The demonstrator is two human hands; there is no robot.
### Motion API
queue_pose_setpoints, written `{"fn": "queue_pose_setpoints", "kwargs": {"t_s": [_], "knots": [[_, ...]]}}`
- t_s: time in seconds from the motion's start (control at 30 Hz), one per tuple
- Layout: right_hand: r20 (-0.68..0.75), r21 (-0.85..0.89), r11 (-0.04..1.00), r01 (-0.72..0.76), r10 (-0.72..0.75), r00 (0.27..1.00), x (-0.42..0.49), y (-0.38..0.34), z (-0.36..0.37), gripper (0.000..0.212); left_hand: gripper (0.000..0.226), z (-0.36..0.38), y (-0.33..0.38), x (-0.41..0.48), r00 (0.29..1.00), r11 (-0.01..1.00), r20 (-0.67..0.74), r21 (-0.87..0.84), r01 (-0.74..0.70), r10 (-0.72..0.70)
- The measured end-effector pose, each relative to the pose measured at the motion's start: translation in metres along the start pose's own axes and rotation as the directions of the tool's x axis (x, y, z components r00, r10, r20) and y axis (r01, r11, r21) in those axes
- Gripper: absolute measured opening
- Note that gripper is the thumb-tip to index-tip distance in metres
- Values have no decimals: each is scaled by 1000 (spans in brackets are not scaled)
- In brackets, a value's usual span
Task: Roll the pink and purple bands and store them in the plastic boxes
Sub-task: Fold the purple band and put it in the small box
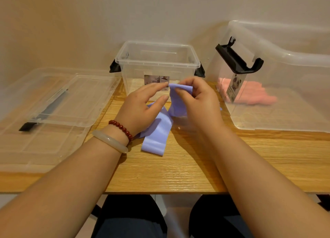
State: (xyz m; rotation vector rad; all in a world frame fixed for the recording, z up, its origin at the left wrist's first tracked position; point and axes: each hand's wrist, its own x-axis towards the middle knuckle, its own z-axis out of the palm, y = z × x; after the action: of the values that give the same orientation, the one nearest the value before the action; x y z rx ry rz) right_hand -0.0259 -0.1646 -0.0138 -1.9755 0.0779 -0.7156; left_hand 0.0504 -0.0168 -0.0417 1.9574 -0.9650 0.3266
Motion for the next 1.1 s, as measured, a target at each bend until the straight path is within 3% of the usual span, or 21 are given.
{"fn": "queue_pose_setpoints", "kwargs": {"t_s": [0.3, 0.43, 0.57, 0.67, 0.9, 1.1], "knots": [[-4, 192, 976, 102, -103, 995, 24, -41, 4, 31, 27, -17, 24, 20, 981, 922, -144, -382, 64, -128], [-45, 306, 947, 95, -85, 995, 33, -57, 4, 21, 24, -29, 39, 33, 985, 916, -155, -401, 9, -78], [-90, 306, 948, 92, -68, 994, 40, -65, 3, 12, 18, -34, 48, 43, 982, 923, -177, -385, -11, -62], [-115, 249, 964, 94, -67, 991, 41, -63, 3, 19, 15, -33, 51, 43, 982, 918, -176, -397, -13, -62], [-71, 311, 950, -22, 46, 996, 40, -45, 3, 13, 14, -21, 44, 43, 975, 896, -149, -436, 85, -165], [-124, 258, 966, 31, 2, 992, 47, -28, 1, 26, 17, -13, 36, 51, 955, 864, -168, -485, 134, -243]]}}
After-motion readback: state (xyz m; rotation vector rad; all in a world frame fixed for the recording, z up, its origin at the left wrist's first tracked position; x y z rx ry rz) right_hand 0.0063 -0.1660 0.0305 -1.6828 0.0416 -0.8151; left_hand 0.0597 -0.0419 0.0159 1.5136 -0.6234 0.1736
